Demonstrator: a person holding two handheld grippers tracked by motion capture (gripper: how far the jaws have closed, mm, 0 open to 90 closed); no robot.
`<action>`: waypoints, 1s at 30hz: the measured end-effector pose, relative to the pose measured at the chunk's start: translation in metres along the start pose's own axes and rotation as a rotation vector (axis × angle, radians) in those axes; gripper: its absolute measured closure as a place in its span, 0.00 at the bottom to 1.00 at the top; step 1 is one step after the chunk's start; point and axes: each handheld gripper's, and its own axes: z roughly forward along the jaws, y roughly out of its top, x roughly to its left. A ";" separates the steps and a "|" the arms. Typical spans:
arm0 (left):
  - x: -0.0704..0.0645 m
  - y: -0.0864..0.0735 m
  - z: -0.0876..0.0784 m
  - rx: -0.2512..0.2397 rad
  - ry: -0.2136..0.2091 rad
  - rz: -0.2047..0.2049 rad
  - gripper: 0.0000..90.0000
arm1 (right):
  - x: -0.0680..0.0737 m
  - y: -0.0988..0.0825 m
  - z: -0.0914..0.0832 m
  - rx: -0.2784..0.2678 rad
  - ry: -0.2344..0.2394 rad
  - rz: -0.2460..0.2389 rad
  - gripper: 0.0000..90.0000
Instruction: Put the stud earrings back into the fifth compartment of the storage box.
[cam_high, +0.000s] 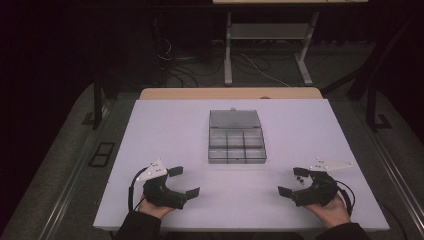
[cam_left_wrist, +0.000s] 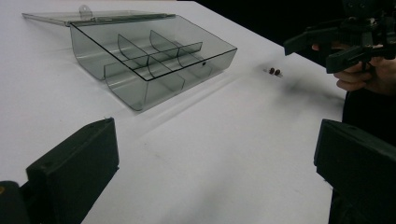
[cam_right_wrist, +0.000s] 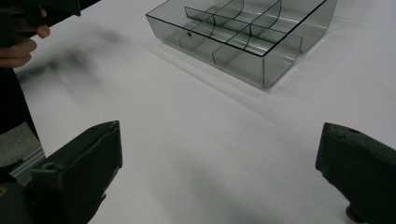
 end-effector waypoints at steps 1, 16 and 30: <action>0.000 0.000 0.000 -0.002 -0.002 -0.001 0.00 | 0.000 0.000 0.000 0.006 0.002 0.008 0.00; 0.001 0.001 -0.001 -0.001 0.001 -0.007 0.00 | 0.001 0.001 -0.003 0.024 0.020 0.016 0.00; 0.001 0.000 -0.002 0.001 0.002 -0.012 0.00 | 0.003 0.008 -0.005 0.069 0.014 0.030 0.00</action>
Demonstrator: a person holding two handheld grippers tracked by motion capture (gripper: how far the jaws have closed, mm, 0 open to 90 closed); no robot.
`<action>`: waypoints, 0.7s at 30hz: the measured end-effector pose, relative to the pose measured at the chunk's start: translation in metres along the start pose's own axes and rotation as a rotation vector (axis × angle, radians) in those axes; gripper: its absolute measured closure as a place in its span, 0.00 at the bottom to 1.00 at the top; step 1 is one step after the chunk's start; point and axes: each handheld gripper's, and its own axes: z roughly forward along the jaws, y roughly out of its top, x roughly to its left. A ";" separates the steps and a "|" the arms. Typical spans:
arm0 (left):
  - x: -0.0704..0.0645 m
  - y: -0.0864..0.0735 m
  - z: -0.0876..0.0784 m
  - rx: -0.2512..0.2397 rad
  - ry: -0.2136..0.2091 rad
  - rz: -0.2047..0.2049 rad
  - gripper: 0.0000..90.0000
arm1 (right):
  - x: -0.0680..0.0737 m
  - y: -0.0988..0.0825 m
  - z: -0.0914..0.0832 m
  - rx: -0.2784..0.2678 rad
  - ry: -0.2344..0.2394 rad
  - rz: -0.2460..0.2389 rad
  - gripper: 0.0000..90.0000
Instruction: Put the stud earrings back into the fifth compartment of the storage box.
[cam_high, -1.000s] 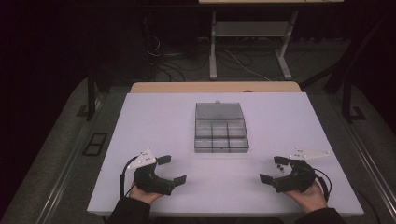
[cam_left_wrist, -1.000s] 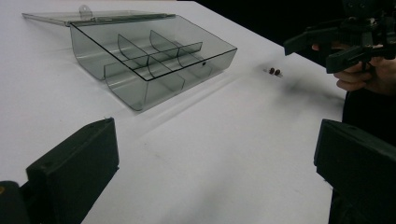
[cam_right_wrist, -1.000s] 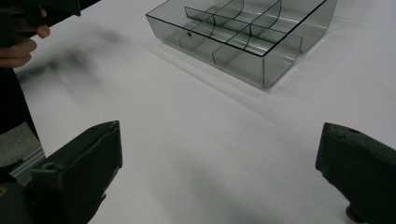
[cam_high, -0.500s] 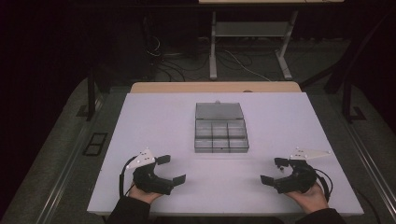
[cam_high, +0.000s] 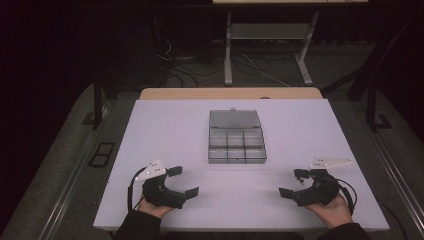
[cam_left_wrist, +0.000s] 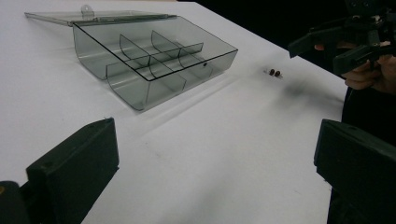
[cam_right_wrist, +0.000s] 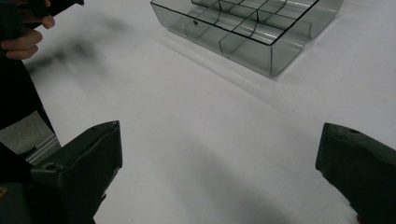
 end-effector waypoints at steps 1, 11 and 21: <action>0.000 0.000 0.000 0.000 0.001 0.000 0.00 | 0.000 0.000 0.000 0.002 -0.003 0.001 0.00; 0.001 0.000 0.000 -0.002 -0.002 -0.008 0.00 | -0.004 0.007 -0.012 0.026 -0.041 0.005 0.00; 0.001 0.000 0.000 -0.004 -0.003 -0.012 0.00 | -0.011 0.013 -0.025 0.056 -0.073 0.005 0.00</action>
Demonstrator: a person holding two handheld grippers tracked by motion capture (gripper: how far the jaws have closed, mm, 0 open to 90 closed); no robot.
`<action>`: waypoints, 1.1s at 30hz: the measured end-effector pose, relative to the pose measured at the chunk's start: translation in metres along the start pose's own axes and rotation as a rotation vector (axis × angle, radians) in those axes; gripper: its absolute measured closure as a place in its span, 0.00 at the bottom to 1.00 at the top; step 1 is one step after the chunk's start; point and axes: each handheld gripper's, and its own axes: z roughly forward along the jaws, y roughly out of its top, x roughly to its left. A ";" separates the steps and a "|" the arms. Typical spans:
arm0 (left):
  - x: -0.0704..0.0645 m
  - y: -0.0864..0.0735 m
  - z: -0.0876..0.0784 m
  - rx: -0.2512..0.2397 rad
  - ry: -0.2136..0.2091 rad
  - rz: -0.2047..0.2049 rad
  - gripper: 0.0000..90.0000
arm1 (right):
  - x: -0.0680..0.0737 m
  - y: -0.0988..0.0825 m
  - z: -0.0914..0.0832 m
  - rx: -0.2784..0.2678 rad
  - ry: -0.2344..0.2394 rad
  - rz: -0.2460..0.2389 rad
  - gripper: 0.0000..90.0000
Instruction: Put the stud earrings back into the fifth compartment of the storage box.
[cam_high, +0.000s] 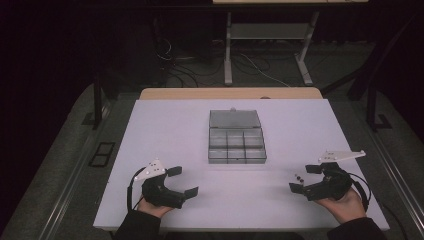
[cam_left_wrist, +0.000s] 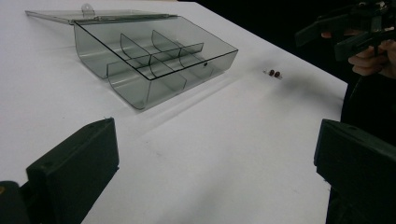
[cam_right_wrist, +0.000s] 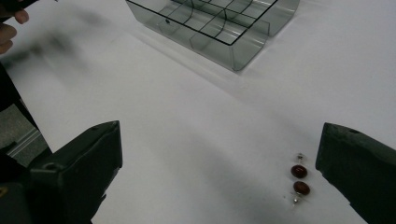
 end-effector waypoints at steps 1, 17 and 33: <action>0.000 0.000 0.000 0.000 0.000 0.000 0.00 | -0.001 0.000 -0.001 0.004 -0.002 0.002 0.00; 0.000 0.000 0.000 0.001 0.005 -0.002 0.00 | -0.026 0.004 -0.001 0.108 -0.051 0.004 0.00; 0.001 -0.001 0.000 0.016 0.010 -0.005 0.00 | -0.041 -0.001 0.020 0.251 -0.065 -0.017 0.17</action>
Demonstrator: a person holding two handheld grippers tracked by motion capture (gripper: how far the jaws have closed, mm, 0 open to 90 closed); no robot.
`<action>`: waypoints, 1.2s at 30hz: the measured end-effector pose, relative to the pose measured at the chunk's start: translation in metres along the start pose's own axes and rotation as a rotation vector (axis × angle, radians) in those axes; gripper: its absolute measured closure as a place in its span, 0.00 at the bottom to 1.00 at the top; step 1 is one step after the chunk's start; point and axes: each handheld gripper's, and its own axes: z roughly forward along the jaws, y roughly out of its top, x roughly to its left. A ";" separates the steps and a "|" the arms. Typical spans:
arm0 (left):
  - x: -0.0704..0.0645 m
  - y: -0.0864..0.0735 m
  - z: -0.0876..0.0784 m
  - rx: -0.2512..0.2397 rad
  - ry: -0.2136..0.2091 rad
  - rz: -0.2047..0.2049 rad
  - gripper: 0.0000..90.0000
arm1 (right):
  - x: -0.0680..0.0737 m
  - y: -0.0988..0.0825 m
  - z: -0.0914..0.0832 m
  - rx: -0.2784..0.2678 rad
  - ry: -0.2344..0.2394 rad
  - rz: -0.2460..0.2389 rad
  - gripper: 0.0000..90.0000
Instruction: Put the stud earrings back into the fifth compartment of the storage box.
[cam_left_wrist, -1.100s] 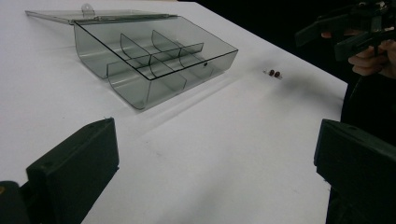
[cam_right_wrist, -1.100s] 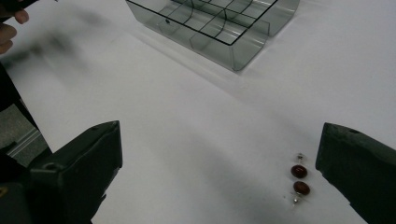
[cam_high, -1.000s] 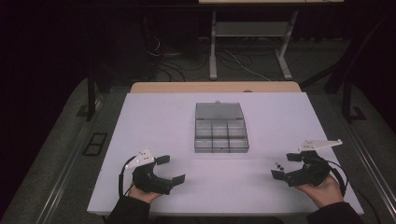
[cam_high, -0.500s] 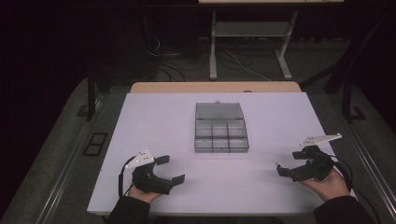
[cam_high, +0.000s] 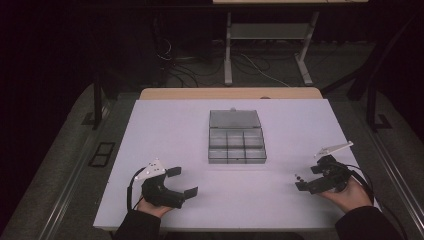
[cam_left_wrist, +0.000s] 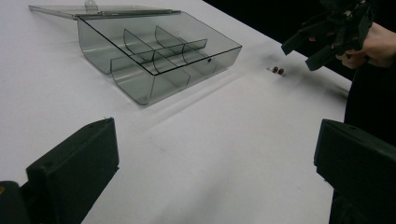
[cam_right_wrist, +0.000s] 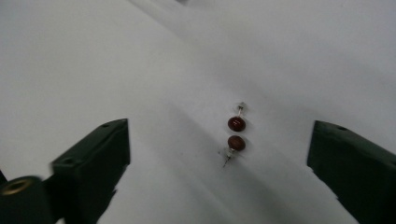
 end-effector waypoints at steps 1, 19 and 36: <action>0.000 0.000 0.000 0.001 0.000 0.000 0.00 | -0.001 0.000 0.001 -0.001 0.007 -0.008 0.19; 0.006 -0.001 0.000 0.007 0.014 -0.013 0.00 | -0.008 -0.008 0.010 -0.015 -0.027 -0.030 0.64; 0.009 -0.002 -0.002 0.001 0.012 -0.027 0.00 | -0.004 -0.008 0.016 0.005 -0.079 -0.087 0.87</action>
